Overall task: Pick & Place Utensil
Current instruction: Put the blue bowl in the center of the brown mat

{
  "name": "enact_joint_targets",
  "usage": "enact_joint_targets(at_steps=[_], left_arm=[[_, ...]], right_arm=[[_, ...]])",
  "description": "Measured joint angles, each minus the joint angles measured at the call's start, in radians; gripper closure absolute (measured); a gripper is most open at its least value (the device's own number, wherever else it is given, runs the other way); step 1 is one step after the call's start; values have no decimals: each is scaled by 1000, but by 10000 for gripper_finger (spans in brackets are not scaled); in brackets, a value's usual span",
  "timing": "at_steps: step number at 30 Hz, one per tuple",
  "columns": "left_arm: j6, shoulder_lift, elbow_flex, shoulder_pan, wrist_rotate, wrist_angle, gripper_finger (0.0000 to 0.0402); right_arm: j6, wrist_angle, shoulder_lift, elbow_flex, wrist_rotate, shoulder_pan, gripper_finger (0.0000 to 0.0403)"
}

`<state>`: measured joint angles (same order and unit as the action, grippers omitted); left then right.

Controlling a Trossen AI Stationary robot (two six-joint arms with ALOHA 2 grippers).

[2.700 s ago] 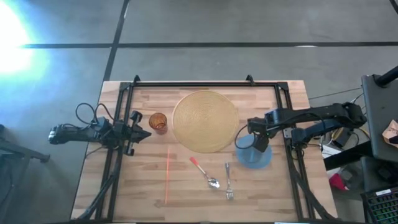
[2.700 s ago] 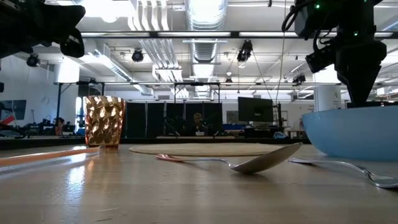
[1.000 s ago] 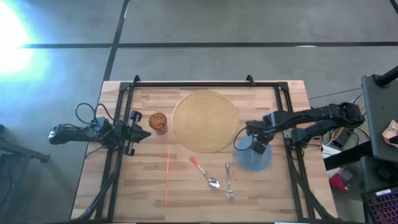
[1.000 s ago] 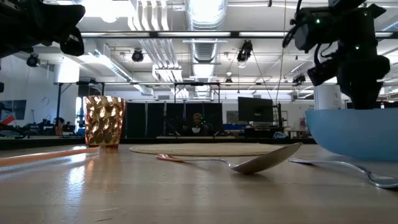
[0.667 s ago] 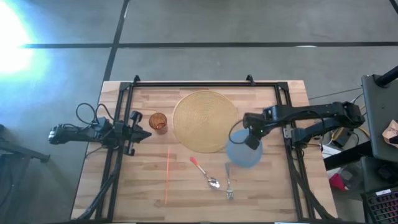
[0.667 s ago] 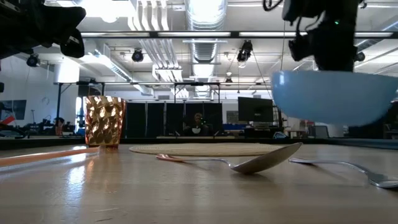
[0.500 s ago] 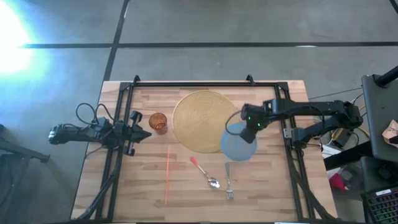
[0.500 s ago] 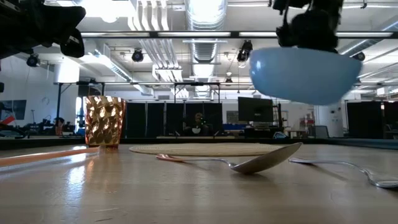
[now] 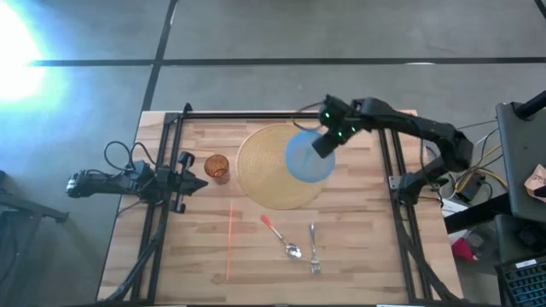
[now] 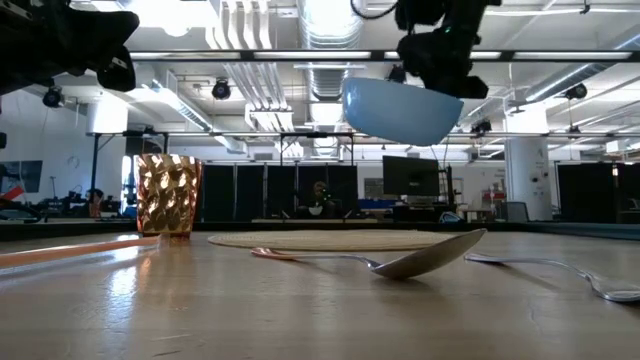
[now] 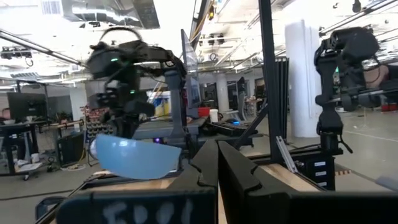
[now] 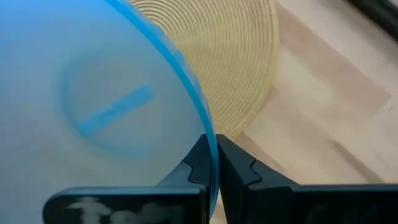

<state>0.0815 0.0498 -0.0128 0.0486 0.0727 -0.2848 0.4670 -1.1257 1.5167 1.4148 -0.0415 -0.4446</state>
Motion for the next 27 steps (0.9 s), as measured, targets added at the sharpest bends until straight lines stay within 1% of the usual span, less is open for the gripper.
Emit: enact_joint_targets(at_steps=[3, 9, 13, 20, 27], left_arm=[[-1, 0, 0, 0, 0, 0, 399], [-1, 0, 0, -1, 1, 0, 399], [-1, 0, 0, -1, 2, 0, 399], [-2, 0, 0, -1, 3, 1, 399], [-3, 0, 0, 0, 3, 1, 399]], right_arm=[[-13, -59, 92, 65, -62, -59, 392], [-49, -156, 275, 183, -65, -115, 390], [-72, -160, 364, 244, -72, -115, 390], [-82, -159, 473, 332, -74, -87, 390], [-111, -119, 545, 348, -73, -44, 390]])
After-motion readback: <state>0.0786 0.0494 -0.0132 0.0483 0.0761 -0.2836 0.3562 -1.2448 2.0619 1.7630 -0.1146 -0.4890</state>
